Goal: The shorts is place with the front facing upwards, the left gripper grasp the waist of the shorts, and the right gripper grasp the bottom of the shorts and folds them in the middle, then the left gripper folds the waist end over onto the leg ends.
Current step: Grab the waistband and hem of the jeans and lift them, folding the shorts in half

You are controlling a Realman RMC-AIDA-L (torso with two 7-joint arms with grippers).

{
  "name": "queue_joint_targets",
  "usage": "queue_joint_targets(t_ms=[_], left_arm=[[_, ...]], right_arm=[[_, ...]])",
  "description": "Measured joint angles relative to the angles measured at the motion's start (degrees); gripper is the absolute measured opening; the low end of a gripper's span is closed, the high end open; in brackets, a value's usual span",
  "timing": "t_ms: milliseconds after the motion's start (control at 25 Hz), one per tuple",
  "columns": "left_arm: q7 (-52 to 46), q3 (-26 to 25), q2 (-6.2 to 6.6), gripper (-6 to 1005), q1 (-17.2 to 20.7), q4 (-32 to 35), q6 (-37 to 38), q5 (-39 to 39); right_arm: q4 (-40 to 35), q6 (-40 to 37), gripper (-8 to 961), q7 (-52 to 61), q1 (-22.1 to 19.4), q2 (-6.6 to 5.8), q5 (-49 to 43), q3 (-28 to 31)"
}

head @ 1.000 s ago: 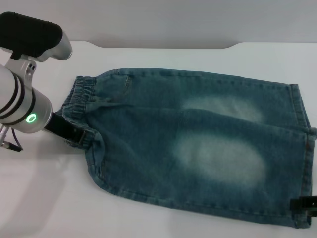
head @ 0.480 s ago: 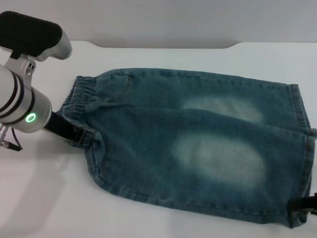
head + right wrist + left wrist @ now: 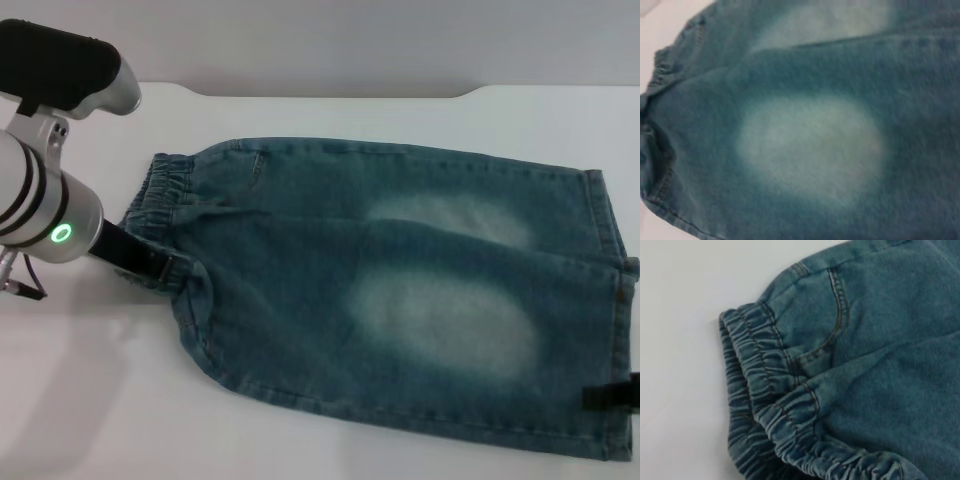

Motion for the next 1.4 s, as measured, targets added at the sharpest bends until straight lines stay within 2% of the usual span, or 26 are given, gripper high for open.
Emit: queue_joint_targets(t_ms=[160,360,600,920,1120,1400], left_arm=[[0.33,-0.38,-0.01,117,0.30,0.06,0.43,-0.02],[0.52,-0.39,-0.07,119,0.63,0.06,0.55,-0.09],[0.61,-0.38,-0.02,121,0.73,0.01,0.51,-0.12],[1.26,-1.31,0.00,124,-0.85,0.12,-1.48,-0.15],[1.42,-1.34,0.01,125,-1.55,0.70,-1.70,-0.11],[2.12,-1.29,0.00,127,-2.28,2.28,-1.77,-0.10]], right_arm=[[1.62,0.00,-1,0.42,-0.30,0.10,0.02,-0.01],[2.36,1.89,52,2.63,-0.25,-0.19,-0.50,0.56],[4.44,6.59,116,3.02,-0.18,-0.21,-6.50,0.59],[5.36,7.98,234,2.37,-0.07,-0.30,-10.24,1.03],[4.33,7.55,379,1.94,0.51,-0.08,-9.90,2.11],[3.24,7.51,383,2.46,1.32,0.06,-9.19,2.84]])
